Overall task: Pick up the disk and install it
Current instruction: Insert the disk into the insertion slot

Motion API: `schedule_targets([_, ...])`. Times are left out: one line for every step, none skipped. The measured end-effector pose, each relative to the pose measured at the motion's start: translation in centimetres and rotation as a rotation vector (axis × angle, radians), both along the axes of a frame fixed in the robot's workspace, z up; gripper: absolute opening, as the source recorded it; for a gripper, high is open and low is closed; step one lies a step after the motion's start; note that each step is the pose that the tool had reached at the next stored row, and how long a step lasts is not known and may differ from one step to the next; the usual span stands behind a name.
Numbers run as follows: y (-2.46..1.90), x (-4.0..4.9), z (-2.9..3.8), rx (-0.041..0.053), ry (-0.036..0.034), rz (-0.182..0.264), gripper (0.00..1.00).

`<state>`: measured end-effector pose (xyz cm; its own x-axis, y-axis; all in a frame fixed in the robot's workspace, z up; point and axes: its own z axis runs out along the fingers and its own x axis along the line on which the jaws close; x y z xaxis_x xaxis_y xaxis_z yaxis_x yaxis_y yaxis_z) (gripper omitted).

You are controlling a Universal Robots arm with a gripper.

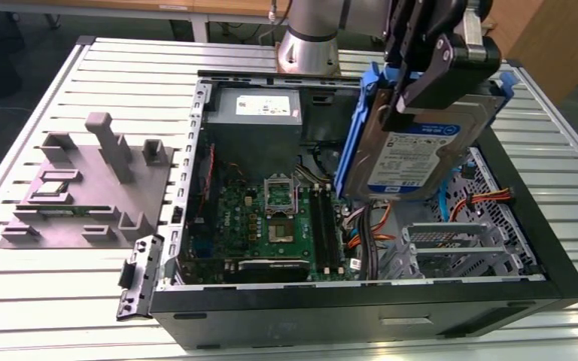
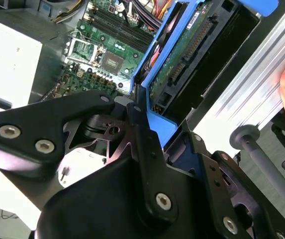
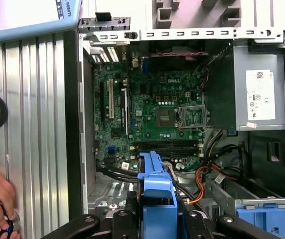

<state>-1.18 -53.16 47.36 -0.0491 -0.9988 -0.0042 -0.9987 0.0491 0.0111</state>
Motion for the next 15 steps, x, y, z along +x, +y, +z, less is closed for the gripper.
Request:
schedule_targets([-0.13, 0.05, -0.02, 0.0001, 0.0000, 0.000, 0.36])
schedule_targets([-0.27, 0.10, -0.04, 0.0001, 0.0000, 0.000, 0.36])
schedule_targets([-0.39, 0.15, -0.05, -0.0004, 0.0000, 0.000, 0.36])
schedule_targets([-0.49, 0.23, -0.07, -0.0007, 0.0000, 0.000, 0.36])
schedule_targets([-0.59, 0.32, -0.09, -0.0009, 0.0000, 0.000, 0.36])
schedule_targets([-0.70, 0.43, -0.11, -0.0011, 0.0000, 0.000, 0.36])
schedule_targets([-0.81, 0.57, -0.13, -0.0012, 0.0000, 0.000, 0.36])
schedule_targets([-0.89, 0.72, -0.16, -0.0012, 0.0000, 0.000, 0.36])
schedule_targets([-0.95, 0.89, -0.18, -0.0012, 0.0000, 0.000, 0.36])
schedule_targets([-0.98, 1.05, -0.22, -0.0012, 0.0000, 0.000, 0.36])
schedule_targets([-1.01, 1.25, -0.26, -0.0013, -0.0002, 0.000, 0.36])
schedule_targets([-1.03, 1.45, -0.30, -0.0016, -0.0002, 0.000, 0.36])
schedule_targets([-1.06, 1.67, -0.34, -0.0018, -0.0003, 0.000, 0.36])
schedule_targets([-1.08, 1.89, -0.39, -0.0019, -0.0005, 0.000, 0.36])
schedule_targets([-1.10, 2.12, -0.43, -0.0021, -0.0005, 0.000, 0.36])
